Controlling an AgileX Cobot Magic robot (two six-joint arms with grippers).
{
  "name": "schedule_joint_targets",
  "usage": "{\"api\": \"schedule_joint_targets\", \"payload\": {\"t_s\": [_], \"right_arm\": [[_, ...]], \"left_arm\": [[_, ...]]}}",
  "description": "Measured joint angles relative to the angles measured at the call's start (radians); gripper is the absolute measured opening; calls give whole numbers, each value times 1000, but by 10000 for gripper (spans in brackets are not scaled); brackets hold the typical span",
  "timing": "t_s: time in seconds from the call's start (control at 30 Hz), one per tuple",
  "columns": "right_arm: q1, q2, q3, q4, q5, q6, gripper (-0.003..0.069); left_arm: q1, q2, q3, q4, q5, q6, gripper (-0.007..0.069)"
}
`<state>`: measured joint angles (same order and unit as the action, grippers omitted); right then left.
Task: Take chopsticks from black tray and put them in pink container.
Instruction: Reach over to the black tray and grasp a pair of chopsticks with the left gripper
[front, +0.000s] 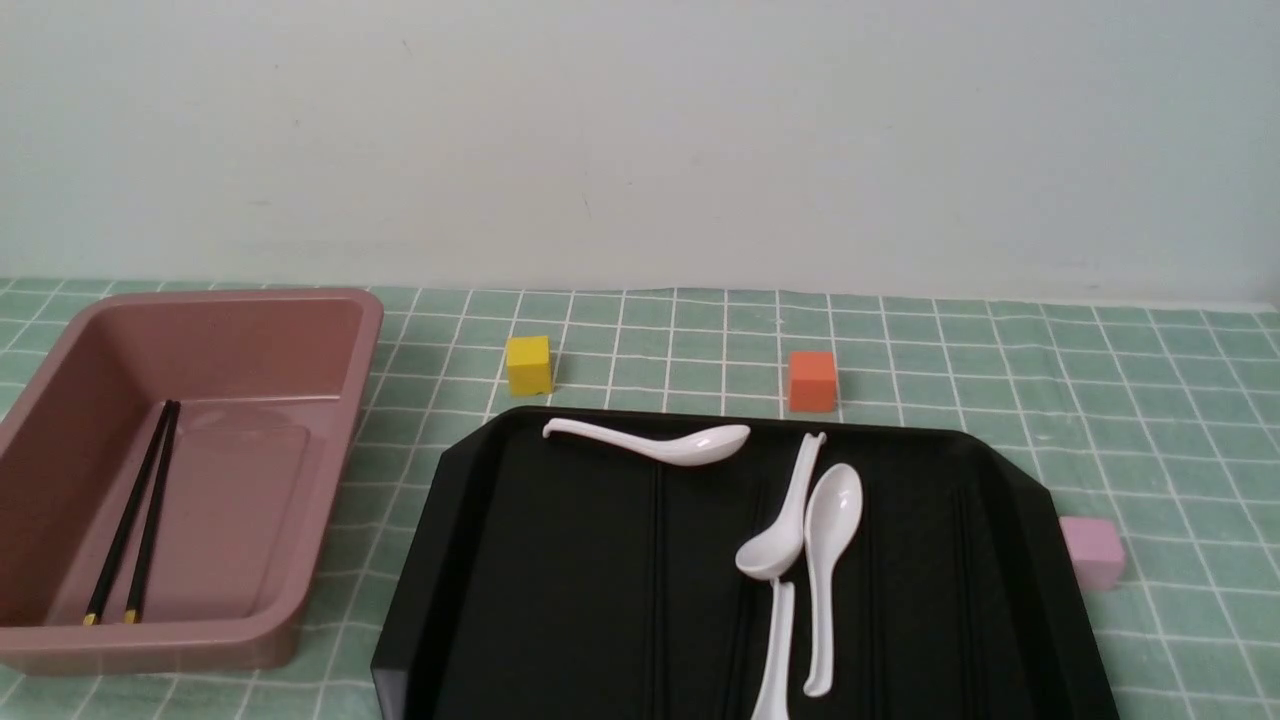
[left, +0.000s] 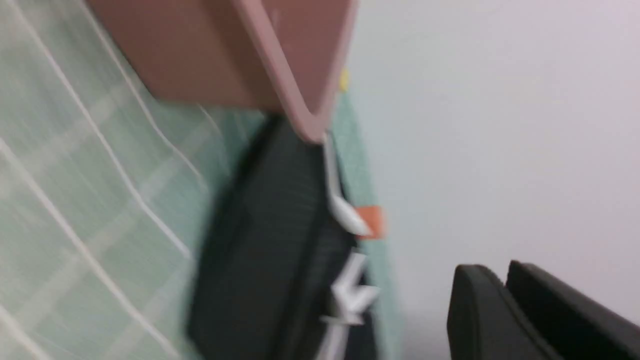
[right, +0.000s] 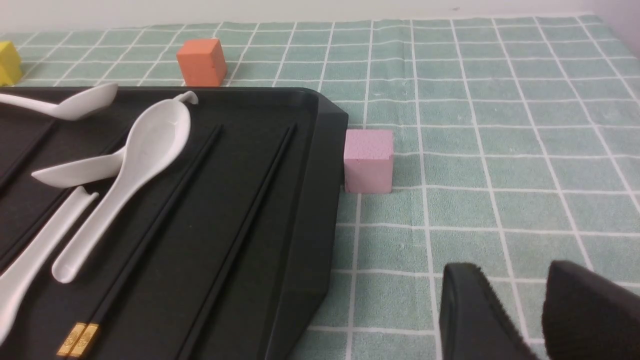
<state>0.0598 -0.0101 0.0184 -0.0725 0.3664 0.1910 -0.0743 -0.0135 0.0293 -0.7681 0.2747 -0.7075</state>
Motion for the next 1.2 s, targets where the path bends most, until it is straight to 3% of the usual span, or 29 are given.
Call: {"api": "schedule_joint_targets", "payload": {"t_s": [0.3,0.53,0.63,0.73,0.77,0.8,0.87,0.97,1.07,1.2], "right_arm": [[0,0,0,0,0,0,240],[0,0,0,0,0,0,240],[0,0,0,0,0,0,240],[0,0,0,0,0,0,240],[0,0,0,0,0,0,240],[0,0,0,0,0,0,240],[0,0,0,0,0,0,240],[0,0,0,0,0,0,240],[0,0,0,0,0,0,240],[0,0,0,0,0,0,240]], "left_arm": [[0,0,-2,-109,-175,-2,93],[0,38,-236,-8,-207,249,11],[0,204,-401,44,-73,387,-13],[0,400,-509,88,126,439,-13],[0,520,-573,116,286,450,-13],[0,538,-573,120,286,450,-13],[0,775,-677,178,567,469,-13],[0,994,-762,207,762,534,-13],[-2,1240,-848,204,851,620,-13],[-53,1391,-900,201,824,621,-13]]}}
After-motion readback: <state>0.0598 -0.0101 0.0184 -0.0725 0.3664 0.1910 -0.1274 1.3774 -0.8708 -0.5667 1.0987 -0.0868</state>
